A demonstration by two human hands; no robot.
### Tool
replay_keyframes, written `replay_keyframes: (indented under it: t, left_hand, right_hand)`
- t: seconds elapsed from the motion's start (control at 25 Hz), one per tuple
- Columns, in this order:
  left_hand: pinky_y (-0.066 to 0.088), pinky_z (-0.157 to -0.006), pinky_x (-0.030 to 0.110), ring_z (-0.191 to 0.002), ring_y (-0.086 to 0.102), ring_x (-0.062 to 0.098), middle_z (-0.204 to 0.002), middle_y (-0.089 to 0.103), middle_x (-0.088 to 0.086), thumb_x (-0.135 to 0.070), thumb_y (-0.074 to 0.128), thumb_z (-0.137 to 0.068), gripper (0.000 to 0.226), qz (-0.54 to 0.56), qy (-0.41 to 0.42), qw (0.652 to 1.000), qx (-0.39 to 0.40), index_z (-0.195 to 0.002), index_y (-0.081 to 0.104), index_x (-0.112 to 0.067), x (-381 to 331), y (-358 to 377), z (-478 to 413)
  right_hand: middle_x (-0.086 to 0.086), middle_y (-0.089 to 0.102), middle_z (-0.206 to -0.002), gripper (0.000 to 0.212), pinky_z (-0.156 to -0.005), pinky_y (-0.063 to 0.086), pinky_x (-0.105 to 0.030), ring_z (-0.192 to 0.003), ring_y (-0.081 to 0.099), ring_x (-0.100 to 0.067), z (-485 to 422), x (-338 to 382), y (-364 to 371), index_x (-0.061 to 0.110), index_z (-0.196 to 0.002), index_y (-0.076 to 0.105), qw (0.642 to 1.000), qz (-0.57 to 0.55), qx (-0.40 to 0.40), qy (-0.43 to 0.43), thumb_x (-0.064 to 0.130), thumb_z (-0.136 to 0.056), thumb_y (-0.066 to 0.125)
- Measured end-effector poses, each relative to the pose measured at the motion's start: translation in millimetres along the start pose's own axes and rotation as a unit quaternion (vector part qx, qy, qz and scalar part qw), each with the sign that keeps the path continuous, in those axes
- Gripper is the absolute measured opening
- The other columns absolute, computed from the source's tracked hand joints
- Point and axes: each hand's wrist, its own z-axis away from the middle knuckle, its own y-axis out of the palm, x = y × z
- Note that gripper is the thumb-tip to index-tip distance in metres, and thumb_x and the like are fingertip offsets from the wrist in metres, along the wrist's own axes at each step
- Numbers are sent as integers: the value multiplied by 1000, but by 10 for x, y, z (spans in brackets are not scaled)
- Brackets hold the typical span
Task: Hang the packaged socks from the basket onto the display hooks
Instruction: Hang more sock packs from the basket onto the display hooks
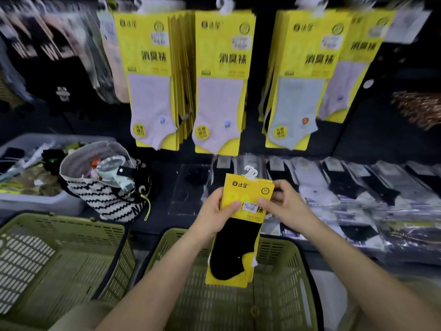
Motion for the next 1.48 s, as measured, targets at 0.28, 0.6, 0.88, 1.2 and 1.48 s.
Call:
replay_keyframes:
  t: [0.28,0.6,0.88,1.2,1.48]
  left_hand:
    - [53,-88,43,-104,66,25,-112,68,7,-25,70,-78,35,81,98,992,-3,-110,57,-25,-883,170,-162]
    - [51,-93,48,-103,66,25,-109,70,3,-32,48,-95,18,141,130,980,-44,-107,59,-24,-1480,430,-411]
    - [50,-92,49,-100,66,22,-104,71,1,-30,47,-97,17,82,162,981,-72,-99,63,-25,-1699,552,-566]
    - [45,-75,25,-83,56,10,-87,62,-8,-26,43,-99,16,73,225,958,-163,-94,57,-19,-1947,322,-718]
    - [53,-77,24,-97,65,11,-108,67,2,-24,44,-99,21,61,217,953,-200,-108,62,-18,-1870,14,-639]
  right_hand:
    - [3,65,-77,21,-60,50,-23,-65,60,-6,-121,983,-513,24,-74,56,982,-7,-152,-113,22,-73,77]
    - [6,61,-96,17,-73,46,-26,-86,56,-13,-137,1586,-938,32,-87,57,952,79,-200,-218,26,-80,71]
    - [4,60,-83,26,-51,39,-13,-72,53,-11,-273,2115,-1338,24,-66,53,933,234,-161,-223,21,-92,55]
    - [-4,60,-84,21,-56,37,-25,-68,50,-14,-711,2647,-1602,6,-82,62,902,268,-232,-247,21,-93,52]
    - [-6,67,-86,20,-51,37,-26,-60,50,-15,-1082,2632,-1559,8,-79,64,905,299,-231,-194,20,-91,54]
